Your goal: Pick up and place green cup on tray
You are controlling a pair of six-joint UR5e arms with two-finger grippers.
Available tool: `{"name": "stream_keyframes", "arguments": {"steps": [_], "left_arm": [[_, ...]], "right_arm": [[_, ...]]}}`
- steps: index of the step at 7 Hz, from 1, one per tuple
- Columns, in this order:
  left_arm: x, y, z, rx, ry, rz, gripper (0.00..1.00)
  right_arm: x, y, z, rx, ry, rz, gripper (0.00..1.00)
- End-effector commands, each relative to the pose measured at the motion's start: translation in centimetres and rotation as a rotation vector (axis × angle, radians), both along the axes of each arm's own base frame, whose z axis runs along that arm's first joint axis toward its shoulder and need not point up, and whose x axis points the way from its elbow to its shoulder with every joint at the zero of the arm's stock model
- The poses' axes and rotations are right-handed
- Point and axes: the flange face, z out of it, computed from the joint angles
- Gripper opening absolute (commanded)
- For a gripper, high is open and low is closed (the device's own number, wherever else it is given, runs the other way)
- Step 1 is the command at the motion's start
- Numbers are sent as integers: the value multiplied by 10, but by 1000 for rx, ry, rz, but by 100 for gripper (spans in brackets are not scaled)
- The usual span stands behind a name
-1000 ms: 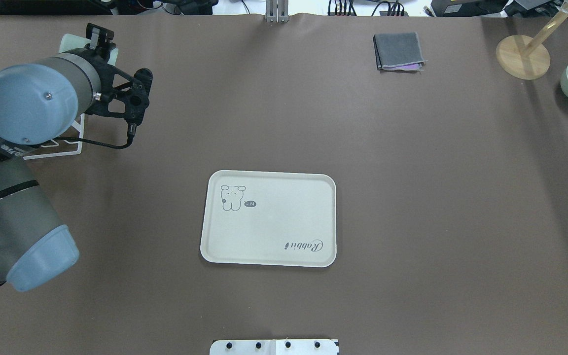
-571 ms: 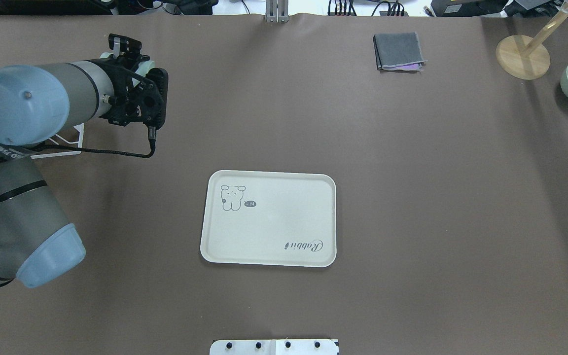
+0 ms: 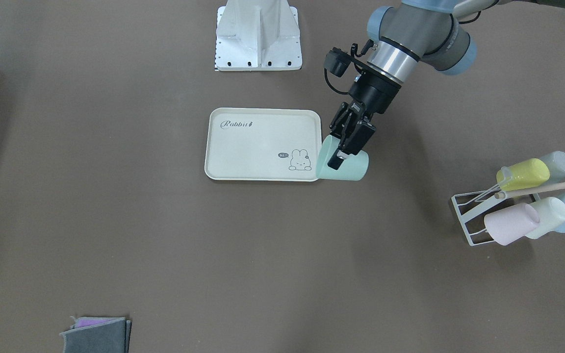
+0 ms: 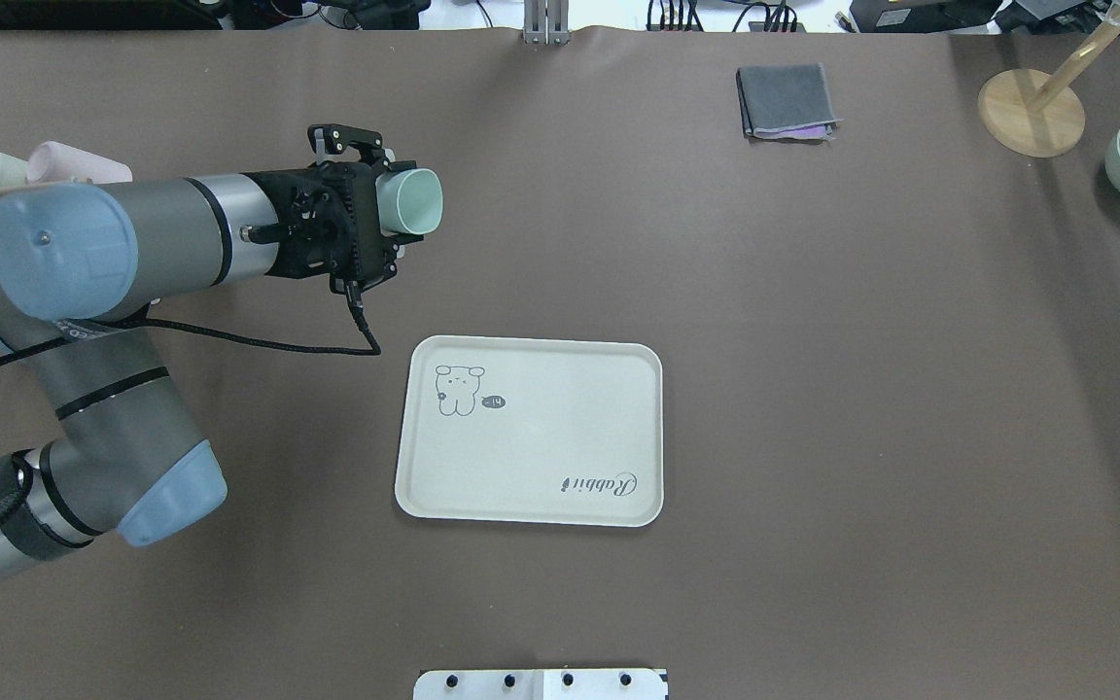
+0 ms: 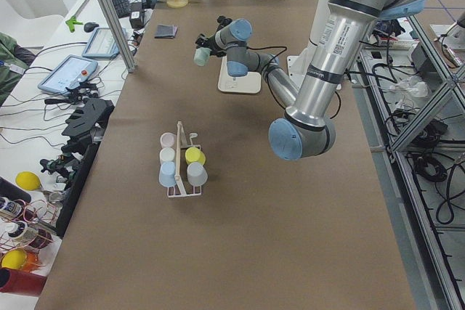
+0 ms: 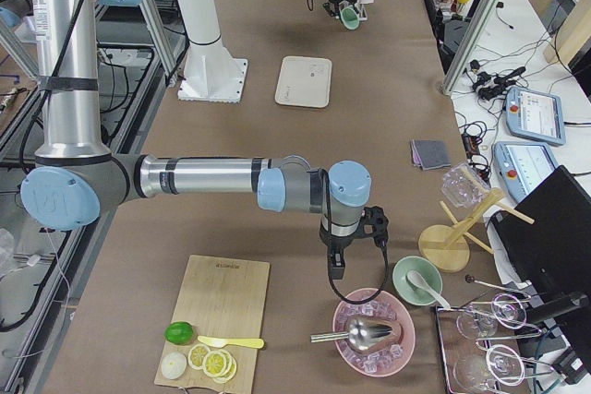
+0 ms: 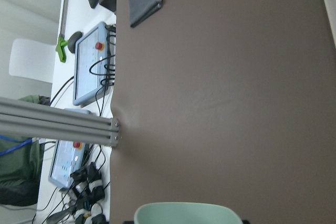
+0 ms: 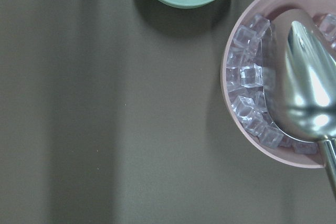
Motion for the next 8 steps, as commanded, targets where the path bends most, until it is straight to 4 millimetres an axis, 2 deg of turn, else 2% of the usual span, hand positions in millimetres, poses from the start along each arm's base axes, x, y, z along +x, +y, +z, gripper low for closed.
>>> {"name": "stream_keyframes", "arguments": {"steps": [1,2,3,4,5,6,8], "left_arm": [[30,48,-14,-96,275,131,57],[51,68,-15,-178,368,191,57],[70,69,-5,-255,472,229,57],[103,60,6,-265,527,257,57],[125,52,21,-280,577,275,57],[139,49,37,-302,622,297,57],[147,46,65,-335,666,313,57]], "right_arm": [[0,2,6,-11,-2,-1,100],[0,2,6,-11,-2,-1,100],[0,2,6,-12,-2,-1,100],[-1,3,9,-18,-1,-2,100],[0,6,12,-25,-1,-1,100],[0,6,12,-25,-1,-1,100],[0,7,13,-26,-1,-1,100]]}}
